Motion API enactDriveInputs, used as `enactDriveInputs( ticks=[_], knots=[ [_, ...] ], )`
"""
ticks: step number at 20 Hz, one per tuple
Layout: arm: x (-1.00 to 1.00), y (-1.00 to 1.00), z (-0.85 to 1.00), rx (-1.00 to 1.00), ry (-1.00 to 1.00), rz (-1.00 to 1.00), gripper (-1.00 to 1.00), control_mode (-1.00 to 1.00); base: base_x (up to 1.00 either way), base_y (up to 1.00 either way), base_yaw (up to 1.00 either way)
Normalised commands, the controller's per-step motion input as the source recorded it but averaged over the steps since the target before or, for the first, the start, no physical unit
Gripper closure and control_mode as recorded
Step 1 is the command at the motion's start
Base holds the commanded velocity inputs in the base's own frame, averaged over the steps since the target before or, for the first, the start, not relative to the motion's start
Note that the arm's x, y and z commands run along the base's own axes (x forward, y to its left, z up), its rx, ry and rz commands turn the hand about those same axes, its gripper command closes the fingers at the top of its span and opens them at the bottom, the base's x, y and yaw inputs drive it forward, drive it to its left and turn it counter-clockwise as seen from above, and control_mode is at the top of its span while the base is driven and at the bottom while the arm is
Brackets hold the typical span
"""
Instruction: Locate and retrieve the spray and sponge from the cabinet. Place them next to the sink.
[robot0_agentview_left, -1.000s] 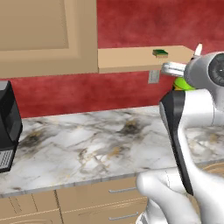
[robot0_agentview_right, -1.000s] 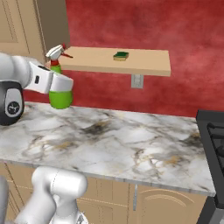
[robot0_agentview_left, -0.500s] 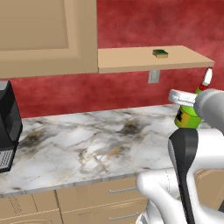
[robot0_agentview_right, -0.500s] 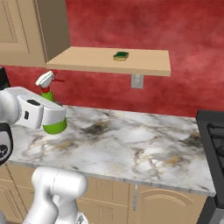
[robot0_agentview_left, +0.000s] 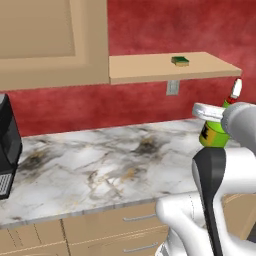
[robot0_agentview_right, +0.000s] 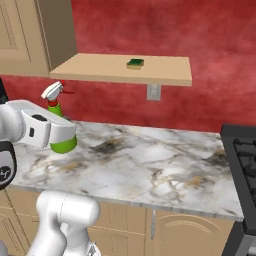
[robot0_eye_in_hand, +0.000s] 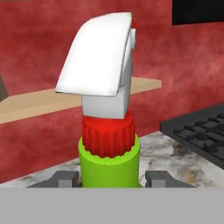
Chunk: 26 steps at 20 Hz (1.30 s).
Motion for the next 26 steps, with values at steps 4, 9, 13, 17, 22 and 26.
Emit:
enactDriveInputs(
  ticks=[4, 9, 13, 17, 22, 26],
  knots=[
    [0.0, 0.0, 0.0, 0.0, 0.0, 0.0, 1.0, 1.0, -0.02, 0.0, -0.49],
    [0.0, 0.0, 0.0, 0.0, 0.0, 0.0, 1.0, 1.0, 0.0, 0.0, -0.5],
    [0.0, 0.0, 0.0, 0.0, 0.0, 0.0, 1.0, 1.0, 0.0, 0.0, -0.5],
    [0.0, 0.0, 0.0, 0.0, 0.0, 0.0, 1.0, 1.0, 0.0, 0.0, -0.5],
    [0.0, 0.0, 0.0, 0.0, 0.0, 0.0, 1.0, 1.0, 0.0, -0.16, -0.47],
    [0.0, 0.0, 0.0, 0.0, 0.0, 0.0, 1.0, 1.0, 0.0, -0.18, -0.46]
  ],
)
